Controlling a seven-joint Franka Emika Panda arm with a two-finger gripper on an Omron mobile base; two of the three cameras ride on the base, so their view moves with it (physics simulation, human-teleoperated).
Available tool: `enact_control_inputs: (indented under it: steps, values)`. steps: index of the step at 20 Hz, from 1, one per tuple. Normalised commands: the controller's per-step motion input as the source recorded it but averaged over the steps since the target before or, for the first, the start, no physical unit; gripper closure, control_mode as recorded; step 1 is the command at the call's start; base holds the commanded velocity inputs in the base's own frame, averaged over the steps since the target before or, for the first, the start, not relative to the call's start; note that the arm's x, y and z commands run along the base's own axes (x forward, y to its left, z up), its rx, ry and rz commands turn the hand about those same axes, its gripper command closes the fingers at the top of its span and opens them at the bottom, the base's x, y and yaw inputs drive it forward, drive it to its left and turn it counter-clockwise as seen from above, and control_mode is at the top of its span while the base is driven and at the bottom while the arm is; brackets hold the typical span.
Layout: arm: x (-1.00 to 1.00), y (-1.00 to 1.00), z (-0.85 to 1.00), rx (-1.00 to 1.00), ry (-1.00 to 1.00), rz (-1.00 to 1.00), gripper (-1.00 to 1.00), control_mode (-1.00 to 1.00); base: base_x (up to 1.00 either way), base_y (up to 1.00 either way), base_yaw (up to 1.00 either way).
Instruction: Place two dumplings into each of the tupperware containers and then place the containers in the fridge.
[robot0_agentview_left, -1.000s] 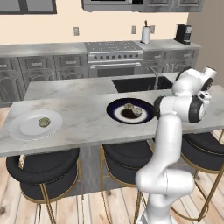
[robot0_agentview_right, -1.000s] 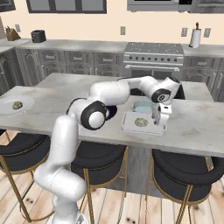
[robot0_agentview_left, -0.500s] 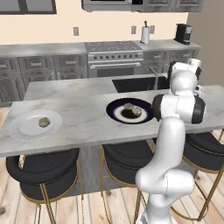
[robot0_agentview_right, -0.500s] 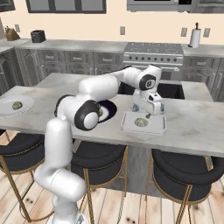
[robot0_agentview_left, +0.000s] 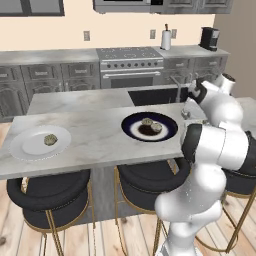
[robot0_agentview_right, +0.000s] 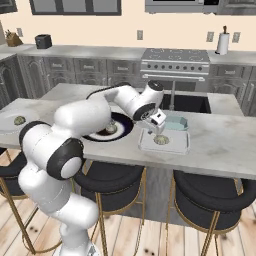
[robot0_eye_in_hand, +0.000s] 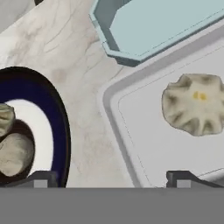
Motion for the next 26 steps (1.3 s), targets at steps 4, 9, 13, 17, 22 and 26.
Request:
enact_control_inputs:
  steps: [4, 9, 13, 17, 22, 26]
  values:
    - [-0.14, 0.83, 0.62, -0.18, -0.15, 0.43, -1.0, -1.0, 0.0, 0.0, 0.0]
    - [-0.03, 0.68, 0.51, -0.22, -0.14, 0.41, -1.0, -1.0, 0.0, 0.0, 0.0]
    - [0.0, 0.42, 0.17, -0.19, -0.06, 0.35, -1.0, -1.0, 0.0, 0.0, 0.0]
    - [0.06, 0.4, 0.0, -0.2, 0.12, 0.25, -1.0, -1.0, 0.0, 0.0, 0.0]
    - [0.35, 0.27, 0.0, -0.04, 0.0, 0.15, -1.0, -1.0, 0.0, 0.0, 0.0]
    - [0.49, 0.18, -0.22, -0.01, 0.0, 0.17, -1.0, -1.0, 0.0, 0.0, 0.0]
